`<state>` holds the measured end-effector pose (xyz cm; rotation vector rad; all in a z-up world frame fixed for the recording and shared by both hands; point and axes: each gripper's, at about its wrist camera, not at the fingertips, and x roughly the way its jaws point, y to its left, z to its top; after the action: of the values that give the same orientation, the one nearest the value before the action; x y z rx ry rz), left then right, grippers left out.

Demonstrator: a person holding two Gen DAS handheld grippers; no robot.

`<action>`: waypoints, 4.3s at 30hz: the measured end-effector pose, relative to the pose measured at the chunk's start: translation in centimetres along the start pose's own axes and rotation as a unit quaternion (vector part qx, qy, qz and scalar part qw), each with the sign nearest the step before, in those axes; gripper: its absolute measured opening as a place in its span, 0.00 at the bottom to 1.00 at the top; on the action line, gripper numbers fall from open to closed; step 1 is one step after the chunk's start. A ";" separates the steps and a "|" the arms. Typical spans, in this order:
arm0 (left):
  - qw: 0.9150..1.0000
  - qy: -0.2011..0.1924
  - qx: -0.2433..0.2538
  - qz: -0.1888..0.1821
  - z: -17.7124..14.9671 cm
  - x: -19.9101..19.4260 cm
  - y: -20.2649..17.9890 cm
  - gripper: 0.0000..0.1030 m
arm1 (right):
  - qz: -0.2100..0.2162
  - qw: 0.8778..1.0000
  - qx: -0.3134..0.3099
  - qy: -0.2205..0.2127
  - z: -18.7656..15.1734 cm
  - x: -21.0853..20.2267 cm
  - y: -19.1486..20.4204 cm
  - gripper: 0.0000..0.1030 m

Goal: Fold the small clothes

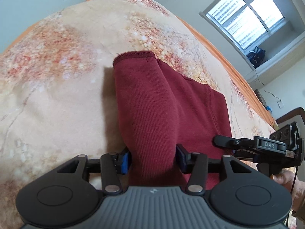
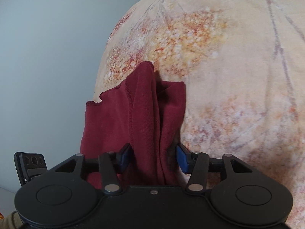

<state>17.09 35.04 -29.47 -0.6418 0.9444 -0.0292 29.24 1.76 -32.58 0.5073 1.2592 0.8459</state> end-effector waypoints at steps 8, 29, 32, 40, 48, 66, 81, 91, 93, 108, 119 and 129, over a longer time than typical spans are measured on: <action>1.000 -0.009 -0.011 0.020 -0.1 -1.8 -0.1 0.54 | -0.032 0.999 -0.007 -0.010 -0.3 -2.6 0.1 0.63; 0.995 -0.076 0.011 0.063 -4.7 -17.1 -10.7 0.95 | -0.040 0.986 -0.153 -0.047 -6.8 -14.3 15.4 0.92; 0.994 -0.084 0.012 0.065 -6.4 -19.4 -12.5 0.99 | -0.030 0.986 -0.160 -0.044 -8.3 -16.6 16.9 0.94; 0.992 -0.100 0.009 0.075 -11.2 -25.8 -16.4 1.00 | -0.022 0.981 -0.187 -0.055 -12.6 -23.2 20.8 0.99; 0.988 -0.115 -0.004 0.098 -16.4 -31.5 -20.3 1.00 | -0.034 0.976 -0.206 -0.054 -18.0 -28.9 23.8 0.99; 0.969 -0.172 0.038 0.175 -19.6 -36.3 -24.8 1.00 | -0.029 0.968 -0.239 -0.063 -21.8 -33.1 27.6 0.99; 0.969 -0.160 0.005 0.187 -17.3 -34.8 -22.9 1.00 | -0.035 0.969 -0.234 -0.076 -20.3 -32.2 29.0 0.99; 0.972 -0.148 0.014 0.184 -17.0 -34.5 -22.9 1.00 | -0.089 0.965 -0.236 -0.065 -20.4 -29.9 29.6 0.99; 0.972 -0.147 0.017 0.184 -16.8 -34.5 -23.1 1.00 | -0.094 0.964 -0.239 -0.065 -20.5 -29.7 29.7 0.99; 0.971 -0.155 0.021 0.182 -16.7 -35.1 -23.3 1.00 | -0.093 0.964 -0.241 -0.065 -20.4 -29.4 30.0 0.99; 0.971 -0.157 0.020 0.182 -16.9 -35.5 -23.1 1.00 | -0.089 0.964 -0.240 -0.065 -20.3 -29.4 30.0 0.99; 0.970 -0.160 0.021 0.184 -17.1 -35.8 -23.2 1.00 | -0.085 0.964 -0.244 -0.064 -20.6 -29.5 30.1 0.99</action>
<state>-11.63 18.14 2.22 -0.4089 0.7351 0.3738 -0.89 -5.34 2.62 0.0549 0.9173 0.9225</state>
